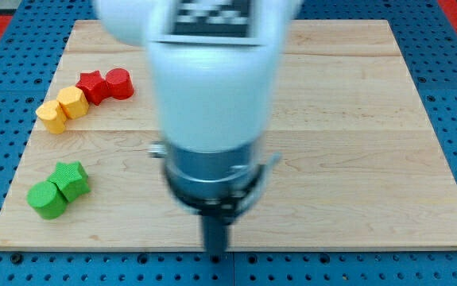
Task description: Move the green blocks towards top
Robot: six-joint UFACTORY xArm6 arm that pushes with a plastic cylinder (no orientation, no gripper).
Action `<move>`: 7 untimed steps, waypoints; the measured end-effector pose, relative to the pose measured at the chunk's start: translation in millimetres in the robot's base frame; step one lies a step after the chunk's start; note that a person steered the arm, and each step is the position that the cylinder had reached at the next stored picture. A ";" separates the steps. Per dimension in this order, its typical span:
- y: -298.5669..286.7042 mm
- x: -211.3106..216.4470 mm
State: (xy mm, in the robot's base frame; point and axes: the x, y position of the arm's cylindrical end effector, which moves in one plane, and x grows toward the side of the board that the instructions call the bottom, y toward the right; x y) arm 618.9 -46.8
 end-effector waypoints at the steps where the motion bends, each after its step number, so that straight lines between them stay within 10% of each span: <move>1: -106.4 -1.1; 7: -244.3 -20.4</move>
State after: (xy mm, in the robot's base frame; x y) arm 598.5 -291.1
